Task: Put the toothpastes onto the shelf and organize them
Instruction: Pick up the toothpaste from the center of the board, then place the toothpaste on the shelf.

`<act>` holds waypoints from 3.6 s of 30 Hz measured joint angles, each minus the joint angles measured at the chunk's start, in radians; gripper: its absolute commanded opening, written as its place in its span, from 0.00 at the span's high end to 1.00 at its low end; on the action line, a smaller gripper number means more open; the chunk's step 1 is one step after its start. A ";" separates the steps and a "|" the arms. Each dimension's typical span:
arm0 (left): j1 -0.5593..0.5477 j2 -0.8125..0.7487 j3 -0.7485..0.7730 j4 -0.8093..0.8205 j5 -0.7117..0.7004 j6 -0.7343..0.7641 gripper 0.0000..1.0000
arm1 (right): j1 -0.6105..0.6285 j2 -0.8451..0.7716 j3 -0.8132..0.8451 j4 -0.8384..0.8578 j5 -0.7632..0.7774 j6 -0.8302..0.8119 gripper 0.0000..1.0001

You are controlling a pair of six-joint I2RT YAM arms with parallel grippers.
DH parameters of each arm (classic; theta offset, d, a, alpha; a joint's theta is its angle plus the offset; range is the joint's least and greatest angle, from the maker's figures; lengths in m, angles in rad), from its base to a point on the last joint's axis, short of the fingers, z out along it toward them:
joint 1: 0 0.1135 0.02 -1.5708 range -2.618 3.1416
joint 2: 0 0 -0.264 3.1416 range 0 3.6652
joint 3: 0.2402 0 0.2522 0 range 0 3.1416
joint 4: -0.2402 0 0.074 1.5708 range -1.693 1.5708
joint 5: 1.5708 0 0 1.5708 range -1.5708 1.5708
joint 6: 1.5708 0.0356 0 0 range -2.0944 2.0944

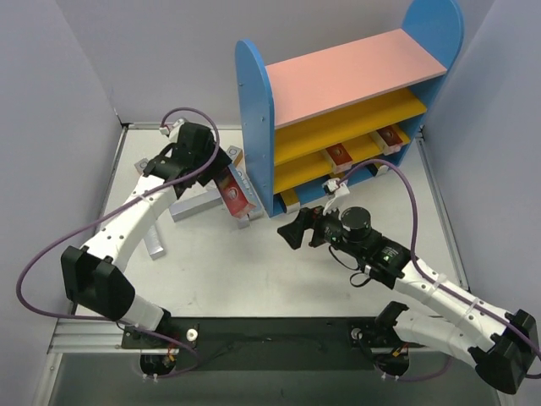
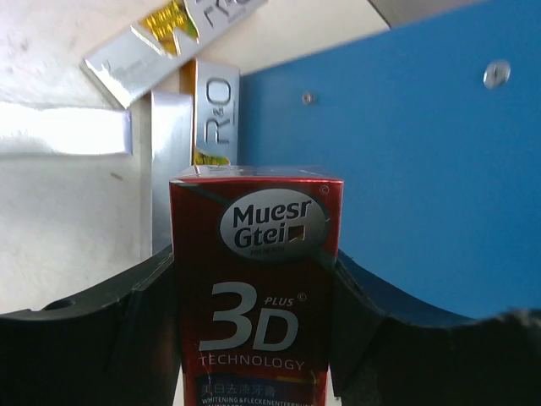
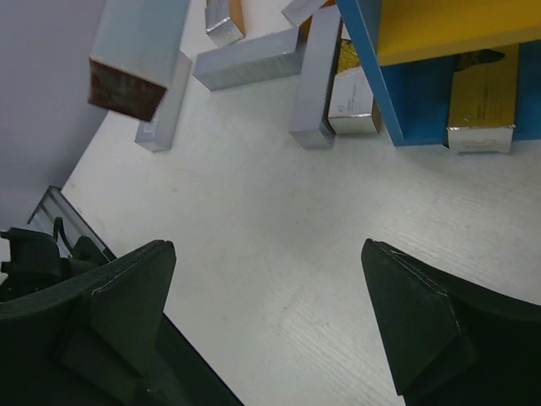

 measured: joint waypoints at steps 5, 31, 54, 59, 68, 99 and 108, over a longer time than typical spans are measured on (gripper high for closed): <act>-0.114 -0.084 -0.101 0.002 -0.069 -0.122 0.65 | 0.019 0.052 0.000 0.153 -0.001 0.060 0.00; -0.278 -0.174 -0.151 0.039 -0.206 -0.217 0.65 | 0.063 0.237 0.060 0.371 -0.141 0.180 0.34; -0.293 -0.466 -0.542 0.553 -0.296 0.116 0.13 | 0.015 0.007 -0.056 0.160 -0.145 0.210 0.93; -0.286 -0.584 -0.671 0.725 -0.343 0.330 0.12 | -0.110 -0.162 -0.114 -0.012 -0.172 0.242 0.96; -0.278 -0.801 -0.888 0.894 -0.306 0.645 0.10 | -0.375 -0.304 -0.125 -0.172 -0.275 0.292 0.99; -0.266 -0.954 -1.213 0.874 -0.180 0.970 0.08 | -0.416 0.601 0.143 0.547 -0.449 0.728 0.81; -0.266 -0.958 -1.213 0.887 -0.179 0.983 0.08 | -0.414 0.727 0.165 0.647 -0.414 0.779 0.29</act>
